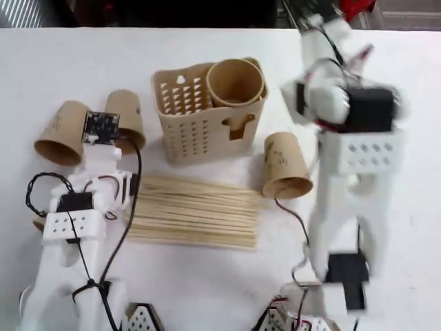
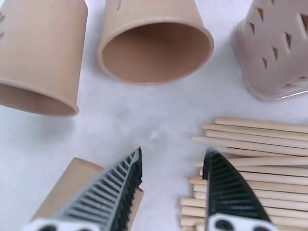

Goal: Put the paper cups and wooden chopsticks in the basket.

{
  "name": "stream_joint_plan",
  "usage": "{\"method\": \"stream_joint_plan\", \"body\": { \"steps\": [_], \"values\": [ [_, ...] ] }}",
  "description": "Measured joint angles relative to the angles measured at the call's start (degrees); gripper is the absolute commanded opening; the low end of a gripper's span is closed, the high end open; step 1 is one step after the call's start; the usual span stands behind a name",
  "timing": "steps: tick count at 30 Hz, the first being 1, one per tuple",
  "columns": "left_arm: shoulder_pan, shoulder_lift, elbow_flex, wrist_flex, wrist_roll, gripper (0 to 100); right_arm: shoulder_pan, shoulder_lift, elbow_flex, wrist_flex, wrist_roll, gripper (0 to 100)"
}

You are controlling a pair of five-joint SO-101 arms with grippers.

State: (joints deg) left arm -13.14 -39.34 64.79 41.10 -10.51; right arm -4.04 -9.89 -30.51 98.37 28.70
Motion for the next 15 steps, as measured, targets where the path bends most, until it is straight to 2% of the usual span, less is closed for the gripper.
{"method": "stream_joint_plan", "body": {
  "steps": [3,6,10,13,15],
  "values": [
    [0.0,0.0,0.0,0.0,0.0,21,1.0,-9.5,13.9,-1.8,8.9,23.7],
    [0.0,0.0,0.0,0.0,0.0,21,3.4,-18.8,30.5,-8.3,15.7,23.8],
    [0.0,0.0,0.0,0.0,0.0,21,6.7,-30.2,55.1,-22.0,24.4,31.9],
    [0.0,0.0,0.0,0.0,0.0,21,8.6,-36.4,73.1,-35.0,28.2,38.5],
    [0.0,0.0,0.0,0.0,0.0,21,8.6,-39.6,83.3,-42.4,30.0,39.0]
  ]
}}
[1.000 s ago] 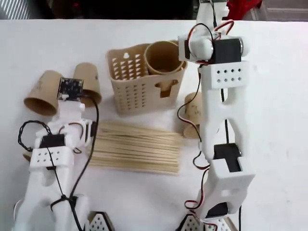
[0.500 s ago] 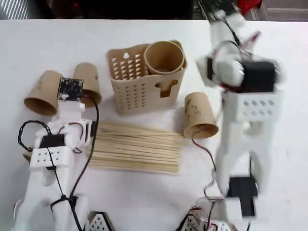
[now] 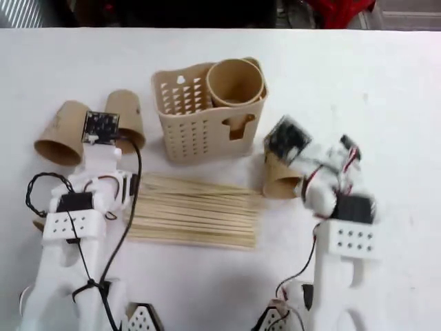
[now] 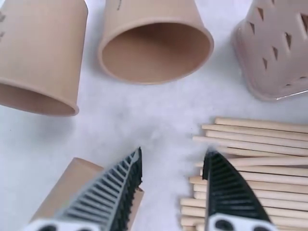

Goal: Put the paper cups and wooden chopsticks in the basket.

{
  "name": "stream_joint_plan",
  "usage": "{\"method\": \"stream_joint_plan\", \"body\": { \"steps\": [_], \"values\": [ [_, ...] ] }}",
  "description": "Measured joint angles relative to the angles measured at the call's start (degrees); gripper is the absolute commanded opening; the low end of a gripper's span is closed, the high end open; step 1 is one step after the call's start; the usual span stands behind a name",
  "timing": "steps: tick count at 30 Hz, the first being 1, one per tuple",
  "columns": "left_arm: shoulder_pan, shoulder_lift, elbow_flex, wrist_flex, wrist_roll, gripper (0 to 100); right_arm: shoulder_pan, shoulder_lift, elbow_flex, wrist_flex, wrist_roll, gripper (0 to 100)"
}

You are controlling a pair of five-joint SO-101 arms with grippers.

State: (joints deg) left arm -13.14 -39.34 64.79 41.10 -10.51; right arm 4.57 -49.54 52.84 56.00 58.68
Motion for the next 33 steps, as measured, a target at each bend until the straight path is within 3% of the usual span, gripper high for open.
{"method": "stream_joint_plan", "body": {
  "steps": [4,11,19,22,27,33],
  "values": [
    [0.0,0.0,0.0,0.0,0.0,21,0.4,-2.5,9.8,-4.9,1.9,39.0],
    [0.0,0.0,0.0,0.0,0.0,21,0.3,-0.3,11.2,-9.7,2.2,39.0],
    [0.0,0.0,0.0,0.0,0.0,21,0.4,14.3,11.3,-27.3,2.2,38.8],
    [0.0,0.0,0.0,0.0,0.0,21,0.4,19.2,11.3,-33.5,2.1,30.8],
    [0.0,0.0,2.1,-3.3,0.0,21,0.4,21.5,11.3,-37.9,-1.9,2.0],
    [0.0,0.0,2.5,-4.5,0.0,21,3.2,21.9,7.7,-35.3,-11.4,1.9]
  ]
}}
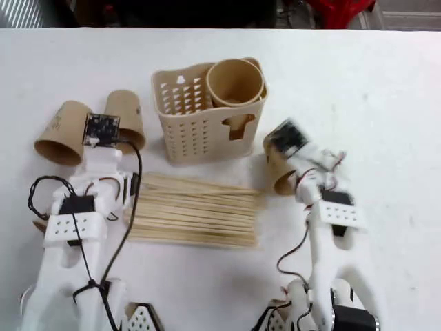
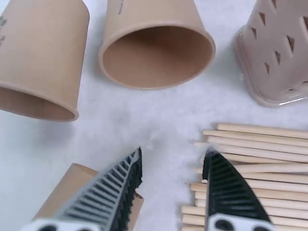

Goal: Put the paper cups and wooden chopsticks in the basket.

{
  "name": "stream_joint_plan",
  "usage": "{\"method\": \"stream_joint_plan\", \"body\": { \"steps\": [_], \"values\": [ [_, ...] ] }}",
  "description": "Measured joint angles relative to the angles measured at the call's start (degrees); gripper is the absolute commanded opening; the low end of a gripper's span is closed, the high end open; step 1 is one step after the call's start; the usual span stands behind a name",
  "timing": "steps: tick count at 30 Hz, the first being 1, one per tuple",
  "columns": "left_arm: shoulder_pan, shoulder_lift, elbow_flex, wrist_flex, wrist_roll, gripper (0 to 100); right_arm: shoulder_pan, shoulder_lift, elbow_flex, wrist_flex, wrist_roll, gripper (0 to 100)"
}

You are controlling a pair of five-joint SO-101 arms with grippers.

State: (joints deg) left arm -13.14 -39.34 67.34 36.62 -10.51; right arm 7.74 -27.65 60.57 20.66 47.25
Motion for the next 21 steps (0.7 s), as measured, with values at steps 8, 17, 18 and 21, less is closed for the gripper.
{"method": "stream_joint_plan", "body": {
  "steps": [8,17,18,21],
  "values": [
    [0.0,0.0,0.0,0.0,0.0,21,4.1,-7.1,-20.8,30.7,-10.4,1.5],
    [0.0,0.0,0.0,0.0,0.0,21,-4.8,-11.2,-54.4,56.6,-25.2,1.5],
    [0.0,0.0,0.0,0.0,0.0,21,-6.4,-11.1,-58.3,57.8,-27.0,1.5],
    [0.0,0.0,0.0,0.0,0.0,21,-11.3,-8.1,-69.4,59.3,-32.5,1.5]
  ]
}}
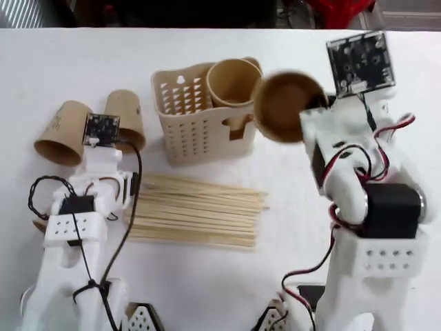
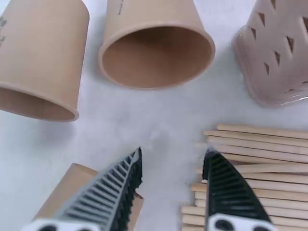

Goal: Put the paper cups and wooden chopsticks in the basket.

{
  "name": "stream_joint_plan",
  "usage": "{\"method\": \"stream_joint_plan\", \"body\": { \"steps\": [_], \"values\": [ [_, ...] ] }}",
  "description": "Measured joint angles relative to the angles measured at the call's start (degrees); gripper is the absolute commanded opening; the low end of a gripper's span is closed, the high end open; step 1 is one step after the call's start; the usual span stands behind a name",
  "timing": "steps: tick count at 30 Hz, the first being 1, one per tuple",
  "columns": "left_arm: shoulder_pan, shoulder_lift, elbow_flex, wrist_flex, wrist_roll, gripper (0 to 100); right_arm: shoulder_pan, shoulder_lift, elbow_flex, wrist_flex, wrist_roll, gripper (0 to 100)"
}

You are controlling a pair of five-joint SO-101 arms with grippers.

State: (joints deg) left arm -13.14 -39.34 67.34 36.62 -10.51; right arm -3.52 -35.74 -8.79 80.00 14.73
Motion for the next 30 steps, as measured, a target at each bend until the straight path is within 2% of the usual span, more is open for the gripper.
{"method": "stream_joint_plan", "body": {
  "steps": [6,14,23,30],
  "values": [
    [0.0,0.0,0.0,-0.2,0.0,21,-6.2,13.7,-15.0,0.0,-7.7,1.5],
    [0.0,0.0,0.0,-0.2,0.0,21,-6.6,34.2,-28.3,0.3,-13.2,1.5],
    [0.0,0.0,0.0,-0.2,0.0,21,-6.7,43.7,-31.6,0.7,-14.0,1.6],
    [0.0,0.0,0.0,-0.2,0.0,21,-6.8,45.7,-31.6,3.0,-14.1,8.9]
  ]
}}
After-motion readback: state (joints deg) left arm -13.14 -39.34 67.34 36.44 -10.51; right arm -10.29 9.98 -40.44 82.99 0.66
